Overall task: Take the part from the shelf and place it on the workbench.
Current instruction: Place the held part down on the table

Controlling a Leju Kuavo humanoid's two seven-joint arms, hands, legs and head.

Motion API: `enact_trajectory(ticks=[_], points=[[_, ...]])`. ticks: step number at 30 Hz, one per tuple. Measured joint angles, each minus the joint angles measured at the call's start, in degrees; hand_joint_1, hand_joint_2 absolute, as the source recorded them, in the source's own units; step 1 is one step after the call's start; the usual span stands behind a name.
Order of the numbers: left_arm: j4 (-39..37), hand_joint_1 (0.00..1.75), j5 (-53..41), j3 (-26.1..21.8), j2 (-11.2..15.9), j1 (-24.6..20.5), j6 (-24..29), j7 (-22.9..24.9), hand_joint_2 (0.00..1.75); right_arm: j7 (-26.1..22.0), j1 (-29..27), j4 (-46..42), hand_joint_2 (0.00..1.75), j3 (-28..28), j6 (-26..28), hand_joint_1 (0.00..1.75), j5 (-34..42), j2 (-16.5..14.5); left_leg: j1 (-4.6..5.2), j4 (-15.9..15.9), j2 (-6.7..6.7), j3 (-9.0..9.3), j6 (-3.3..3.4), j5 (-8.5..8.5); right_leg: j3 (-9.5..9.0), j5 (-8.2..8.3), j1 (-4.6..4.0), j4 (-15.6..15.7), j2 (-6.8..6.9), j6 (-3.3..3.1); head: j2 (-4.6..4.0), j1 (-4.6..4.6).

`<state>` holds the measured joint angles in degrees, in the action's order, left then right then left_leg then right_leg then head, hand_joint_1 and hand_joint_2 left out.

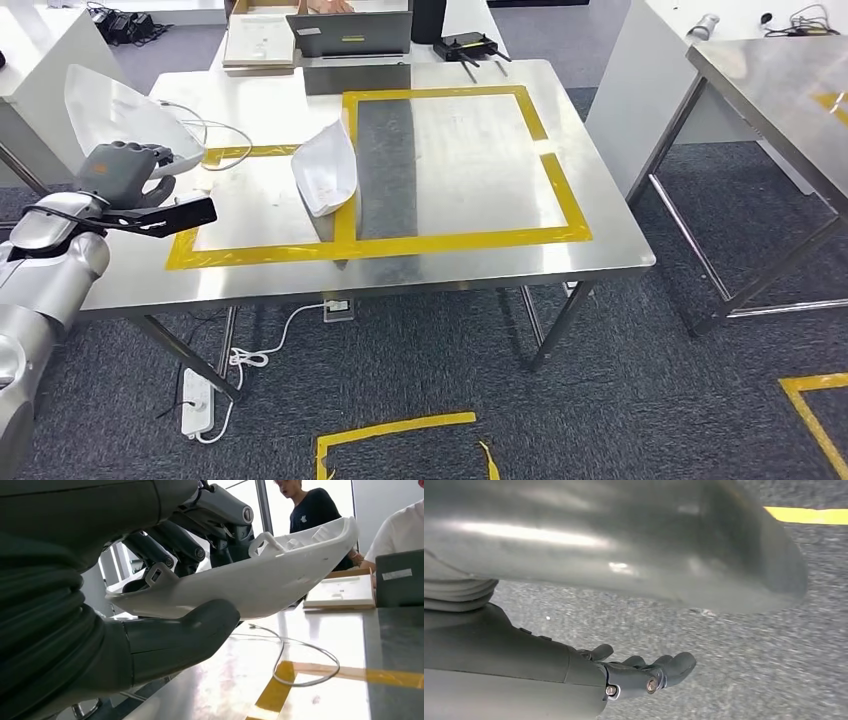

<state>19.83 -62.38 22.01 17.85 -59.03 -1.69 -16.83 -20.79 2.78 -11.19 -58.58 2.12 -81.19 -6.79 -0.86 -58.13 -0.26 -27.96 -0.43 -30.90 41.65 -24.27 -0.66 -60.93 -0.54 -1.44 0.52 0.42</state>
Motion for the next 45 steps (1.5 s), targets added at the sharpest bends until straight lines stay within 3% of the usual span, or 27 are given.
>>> enact_trajectory(ticks=[1,2,5,7,9,11,12,13,15,16,17,22,24,26,28,30,34,36,40,45], points=[[-0.1,1.75,0.0,0.0,-0.2,0.0,-0.1,0.1,1.75,0.0,-0.1,0.0,0.00,0.0,0.0,0.00,0.0,0.0,0.10,0.1,-0.14,0.59,-0.24,-0.77,-0.54,2.69,-0.31,1.9,-0.18,-0.37,0.00,-0.02],[-0.1,1.75,0.0,0.0,-0.4,0.0,-0.2,0.3,1.75,0.1,-0.1,0.0,0.00,0.0,0.1,0.00,0.0,0.0,0.17,0.0,-0.35,1.26,-0.55,-1.24,-0.96,3.92,-0.47,2.7,-0.35,-0.58,0.00,-0.05],[0.0,1.75,0.4,-0.2,-0.5,-0.1,-0.4,0.8,1.75,0.1,0.3,0.0,0.00,0.0,0.2,0.00,0.1,-0.1,0.10,-1.8,-0.47,1.59,-1.46,-1.16,-2.81,3.14,-0.29,3.1,-0.42,-1.26,0.00,-0.14],[0.1,1.75,0.7,-0.4,-0.5,-0.3,-0.2,0.6,1.75,0.1,0.5,0.0,0.00,0.0,0.3,0.00,0.1,-0.1,0.05,-6.9,-0.29,-1.69,-1.79,-1.53,-3.97,2.42,-0.18,3.3,-0.45,-1.97,0.00,-0.34],[0.0,1.75,1.0,-0.5,-0.5,0.0,0.0,0.2,1.75,0.1,0.6,0.0,0.00,0.0,0.3,0.00,0.1,-0.1,0.08,-13.2,-0.21,-6.54,-2.08,-4.38,-4.95,1.39,-0.22,3.3,-0.56,-2.29,0.00,-0.50],[0.0,1.75,1.2,-0.6,-0.5,0.4,0.3,-0.3,1.75,0.2,0.5,0.0,0.00,0.0,0.3,0.00,0.1,-0.1,0.11,-15.1,-0.19,-10.00,-2.19,-7.05,-6.25,0.19,-0.25,3.2,-0.76,-2.29,0.00,-0.57],[0.0,1.75,1.3,-0.6,-0.5,0.5,0.6,-0.5,1.75,0.2,0.5,0.0,0.00,0.0,0.3,0.00,0.1,-0.1,0.13,-13.7,-0.18,-10.66,-2.11,-6.49,-6.97,-0.42,-0.26,3.2,-0.88,-2.25,0.00,-0.61],[0.0,1.75,1.3,-0.7,-0.5,0.6,0.9,-0.6,1.75,0.2,0.4,0.0,0.00,0.0,0.3,0.00,0.0,-0.2,0.18,-10.8,-0.18,-10.65,-1.93,-4.13,-7.71,-1.01,-0.28,3.2,-0.98,-2.18,0.00,-0.64],[0.0,1.75,1.3,-1.0,-0.5,0.7,1.5,-0.6,1.75,0.3,0.4,0.0,0.00,0.0,0.3,0.00,0.0,-0.3,0.44,-3.7,-0.24,-10.01,-1.41,3.22,-8.75,-2.07,-0.35,3.0,-1.23,-1.89,0.00,-0.70],[-0.1,1.75,1.3,-1.1,-0.5,0.7,1.7,-0.5,1.75,0.3,0.4,0.0,0.00,0.0,0.3,0.00,0.0,-0.4,0.59,-1.3,-0.30,-9.65,-1.14,5.97,-8.96,-2.55,-0.40,2.9,-1.38,-1.64,0.00,-0.73],[-0.2,1.75,1.3,-1.3,-0.5,0.7,1.8,-0.5,1.75,0.4,0.4,0.0,0.00,0.0,0.3,0.00,0.0,-0.4,0.70,-0.1,-0.36,-9.50,-0.90,7.62,-9.00,-2.95,-0.43,2.7,-1.51,-1.37,0.00,-0.73],[0.0,1.75,1.2,-1.5,-0.7,0.7,2.0,-0.4,1.75,0.6,0.5,0.0,0.00,0.0,0.3,0.00,0.0,-0.4,0.43,0.2,-0.40,-8.73,-0.18,7.79,-8.85,-3.82,-0.71,1.6,-0.99,0.03,0.00,-0.46],[0.1,1.75,1.2,-1.5,-0.8,0.8,2.0,-0.4,1.75,0.6,0.7,0.0,0.00,0.0,0.3,0.00,0.0,-0.4,0.67,-0.2,-0.44,-8.67,-0.25,7.33,-9.15,-3.67,-0.66,1.8,-0.63,-0.97,0.00,-0.16],[0.1,1.75,1.2,-1.5,-0.9,0.8,2.1,-0.4,1.75,0.6,0.8,0.0,0.00,0.0,0.4,0.00,0.0,-0.4,0.82,-0.5,-0.44,-8.72,-0.11,7.01,-9.75,-4.32,-0.52,2.7,-0.57,-1.41,0.00,-0.10],[0.1,1.75,0.8,-1.5,-0.9,0.8,2.1,-0.4,1.75,0.6,0.9,0.0,0.00,0.0,0.3,0.00,0.0,-0.4,0.90,-0.6,-0.42,-8.73,0.00,6.83,-9.92,-4.62,-0.36,2.8,-0.55,-0.70,0.00,-0.09],[0.1,1.75,0.2,-1.5,-0.9,0.8,2.2,-0.4,1.75,0.6,0.8,0.0,0.00,0.0,0.3,0.00,0.0,-0.4,0.90,-0.6,-0.41,-8.72,0.01,6.78,-9.93,-4.64,-0.30,2.8,-0.55,-0.64,0.00,-0.09],[0.1,0.00,0.0,-1.5,-0.8,0.8,2.2,-0.8,1.75,0.5,0.8,0.0,0.00,0.0,0.3,0.00,-0.1,-0.4,0.88,-0.6,-0.41,-8.66,0.00,6.79,-9.97,-4.64,-0.32,2.8,-0.54,-0.61,0.00,-0.09],[0.1,0.00,-0.1,-1.5,-0.6,0.8,2.2,-1.3,1.75,0.4,0.8,0.0,0.00,0.0,0.3,0.00,-0.1,-0.4,0.87,-0.5,-0.39,-8.54,-0.01,6.80,-10.04,-4.64,-0.33,2.8,-0.54,-0.61,0.00,-0.09],[0.1,0.00,-0.3,-1.5,-0.5,0.8,3.0,-1.7,0.00,0.2,0.8,0.0,0.00,0.0,0.1,0.00,-0.1,-0.4,0.83,-0.5,-0.38,-8.37,-0.09,6.85,-10.14,-4.63,-0.37,2.8,-0.54,-0.61,0.00,-0.09],[0.2,0.00,-1.1,-1.6,-1.5,0.8,4.8,-0.6,0.00,0.2,0.9,0.0,0.00,0.0,0.1,0.00,-0.1,-0.4,0.81,-0.4,-0.37,-8.22,-0.14,6.88,-10.23,-4.63,-0.38,2.8,-0.53,-0.61,0.00,-0.09]])
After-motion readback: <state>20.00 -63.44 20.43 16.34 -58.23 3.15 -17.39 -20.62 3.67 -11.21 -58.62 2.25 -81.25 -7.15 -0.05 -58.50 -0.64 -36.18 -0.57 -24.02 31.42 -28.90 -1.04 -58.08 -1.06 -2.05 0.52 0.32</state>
